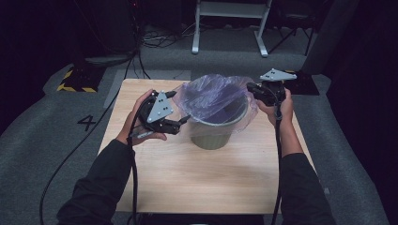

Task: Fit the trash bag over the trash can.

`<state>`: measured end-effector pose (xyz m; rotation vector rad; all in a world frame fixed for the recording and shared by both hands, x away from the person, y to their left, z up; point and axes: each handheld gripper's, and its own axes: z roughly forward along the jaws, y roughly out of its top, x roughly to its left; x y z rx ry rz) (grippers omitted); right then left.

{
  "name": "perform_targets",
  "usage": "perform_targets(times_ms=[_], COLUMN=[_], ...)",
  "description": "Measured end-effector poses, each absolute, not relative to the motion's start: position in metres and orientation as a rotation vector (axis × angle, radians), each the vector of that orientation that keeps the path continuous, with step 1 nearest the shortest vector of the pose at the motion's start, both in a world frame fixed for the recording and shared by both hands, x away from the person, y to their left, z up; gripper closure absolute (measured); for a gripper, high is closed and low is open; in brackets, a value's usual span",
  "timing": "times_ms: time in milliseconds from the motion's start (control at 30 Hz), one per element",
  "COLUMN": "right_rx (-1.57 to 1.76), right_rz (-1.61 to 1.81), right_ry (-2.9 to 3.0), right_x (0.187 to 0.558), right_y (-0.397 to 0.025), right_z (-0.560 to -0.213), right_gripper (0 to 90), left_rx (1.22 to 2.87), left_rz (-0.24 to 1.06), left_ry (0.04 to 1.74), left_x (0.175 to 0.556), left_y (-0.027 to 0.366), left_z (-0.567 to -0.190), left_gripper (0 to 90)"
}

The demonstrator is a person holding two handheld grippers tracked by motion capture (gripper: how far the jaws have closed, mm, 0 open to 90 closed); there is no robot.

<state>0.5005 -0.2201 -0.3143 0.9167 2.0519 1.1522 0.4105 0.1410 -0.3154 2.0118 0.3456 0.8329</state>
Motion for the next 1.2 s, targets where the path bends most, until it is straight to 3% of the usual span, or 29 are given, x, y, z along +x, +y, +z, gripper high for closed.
perform_targets(times_ms=[133, 267, 400, 533, 633, 900, 1200], right_rx=[0.911, 0.902, 0.905, 0.936, 0.971, 1.096, 1.139], right_rz=[1.147, 1.154, 1.158, 1.197, 1.234, 1.324, 1.235], right_ry=[2.053, 2.054, 2.061, 2.040, 2.015, 1.934, 1.976], right_x=[0.502, 0.504, 0.506, 0.508, 0.511, 0.522, 0.527], right_y=[-0.219, -0.219, -0.220, -0.223, -0.227, -0.243, -0.243], right_z=[-0.315, -0.317, -0.321, -0.326, -0.330, -0.349, -0.370], right_gripper=[87.0, 86.5, 85.5, 84.0, 84.2, 85.6, 84.0], left_rx=[2.040, 2.002, 1.974, 1.977, 1.966, 1.917, 1.915], left_rz=[0.806, 0.735, 0.646, 0.655, 0.645, 0.570, 0.526], left_ry=[0.411, 0.491, 0.528, 0.564, 0.598, 0.774, 0.846], left_x=[0.435, 0.457, 0.477, 0.492, 0.502, 0.535, 0.547], left_y=[0.144, 0.154, 0.159, 0.154, 0.147, 0.135, 0.130], left_z=[-0.319, -0.318, -0.321, -0.326, -0.329, -0.344, -0.359], left_gripper=[19.2, 33.0, 55.6, 77.2, 87.4, 89.7, 89.8])
